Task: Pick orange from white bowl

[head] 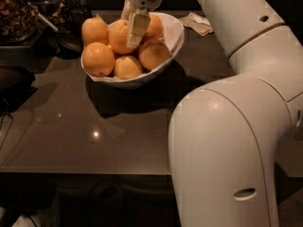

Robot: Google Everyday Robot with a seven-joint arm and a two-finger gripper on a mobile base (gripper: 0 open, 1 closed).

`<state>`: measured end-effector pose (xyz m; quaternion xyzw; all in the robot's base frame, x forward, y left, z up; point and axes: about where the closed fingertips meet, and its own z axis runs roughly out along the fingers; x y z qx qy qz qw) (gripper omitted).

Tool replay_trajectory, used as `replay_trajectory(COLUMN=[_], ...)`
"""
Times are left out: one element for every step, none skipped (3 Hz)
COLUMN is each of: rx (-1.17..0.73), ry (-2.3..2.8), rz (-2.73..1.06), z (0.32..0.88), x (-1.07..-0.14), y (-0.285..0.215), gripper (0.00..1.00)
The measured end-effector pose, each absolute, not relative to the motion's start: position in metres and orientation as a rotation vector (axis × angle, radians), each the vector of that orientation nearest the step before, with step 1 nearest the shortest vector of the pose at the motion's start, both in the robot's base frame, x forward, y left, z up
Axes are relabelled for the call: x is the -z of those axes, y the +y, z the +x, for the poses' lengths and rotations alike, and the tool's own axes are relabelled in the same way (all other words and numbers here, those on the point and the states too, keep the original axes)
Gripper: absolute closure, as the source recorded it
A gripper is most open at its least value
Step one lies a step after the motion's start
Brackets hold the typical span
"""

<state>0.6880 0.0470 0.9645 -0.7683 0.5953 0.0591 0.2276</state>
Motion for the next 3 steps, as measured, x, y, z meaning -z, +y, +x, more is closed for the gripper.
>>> replay_trajectory(rx=[-0.202,-0.235,-0.257], ry=[1.611,1.597,1.595], rz=[-2.135,-2.136,-2.129], z=[0.689,0.689,0.688], x=[-0.959,-0.954,-0.951], y=[0.059,0.067,0.07], gripper=[0.38,0.37,0.37])
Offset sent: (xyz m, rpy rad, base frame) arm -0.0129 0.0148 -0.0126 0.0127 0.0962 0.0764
